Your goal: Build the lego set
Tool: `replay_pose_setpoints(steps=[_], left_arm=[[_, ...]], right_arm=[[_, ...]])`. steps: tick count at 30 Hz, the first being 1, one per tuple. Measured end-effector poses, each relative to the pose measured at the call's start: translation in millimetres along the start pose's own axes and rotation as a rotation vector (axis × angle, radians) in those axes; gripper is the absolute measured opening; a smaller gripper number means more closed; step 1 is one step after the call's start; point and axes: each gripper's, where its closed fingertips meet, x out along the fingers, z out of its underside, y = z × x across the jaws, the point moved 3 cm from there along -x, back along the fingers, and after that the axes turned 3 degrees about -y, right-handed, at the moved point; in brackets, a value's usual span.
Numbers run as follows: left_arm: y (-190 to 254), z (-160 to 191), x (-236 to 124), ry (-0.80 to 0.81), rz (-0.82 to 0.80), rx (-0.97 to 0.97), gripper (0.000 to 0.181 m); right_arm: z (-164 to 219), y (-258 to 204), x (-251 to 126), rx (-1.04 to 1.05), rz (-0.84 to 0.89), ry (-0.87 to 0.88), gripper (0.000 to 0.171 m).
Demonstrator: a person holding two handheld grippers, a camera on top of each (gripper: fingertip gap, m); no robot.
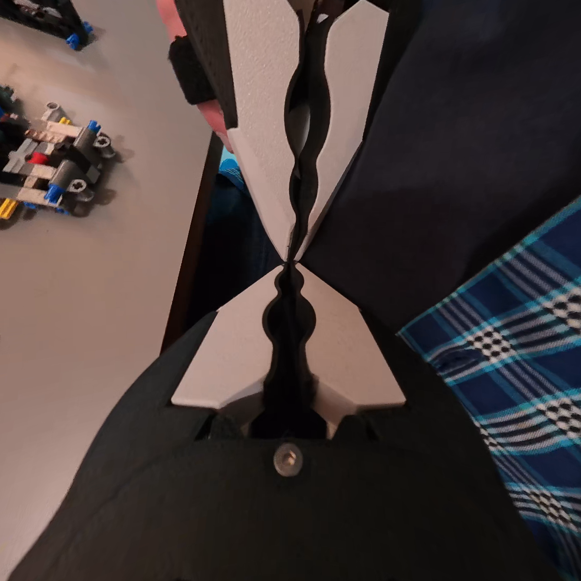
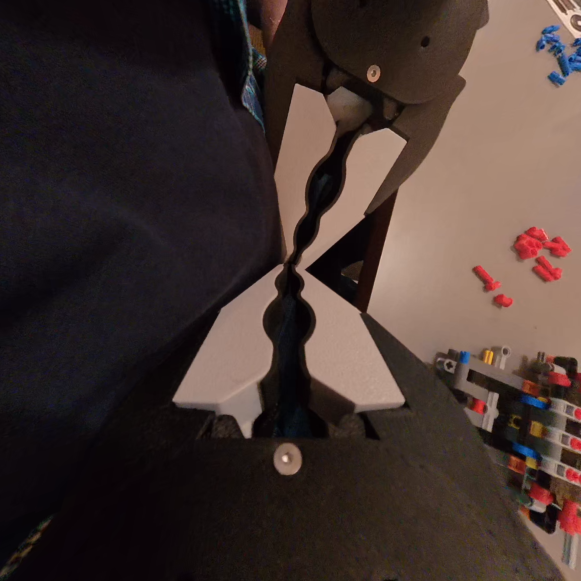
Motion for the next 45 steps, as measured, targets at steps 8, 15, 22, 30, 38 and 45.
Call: replay_pose_setpoints(steps=[8, 15, 22, 30, 38, 45], left_arm=[[0.3, 1.8, 0.9, 0.012, -0.001, -0.017, 0.0], [-4.2, 0.9, 4.9, 0.006, 0.021, -0.012, 0.0], [-5.9, 2.6, 6.8, 0.004, 0.028, -0.02, 0.0], [-5.8, -0.7, 11.0, -0.002, 0.052, 0.003, 0.0], [-1.6, -8.7, 18.1, -0.016, 0.094, 0.061, 0.0], [3.0, -16.1, 24.9, -0.022, 0.141, 0.11, 0.0]], right_arm=[[1.2, -0.6, 0.9, -0.002, 0.009, -0.014, 0.0], [6.2, 1.3, 0.6, 0.027, 0.02, -0.023, 0.0], [8.6, 2.2, 2.1, 0.049, 0.016, -0.025, 0.0], [12.3, -1.0, -1.5, 0.085, 0.038, -0.028, 0.0], [16.6, -9.7, -9.4, 0.122, 0.086, -0.037, 0.0], [20.6, -17.5, -16.6, 0.159, 0.128, -0.045, 0.0]])
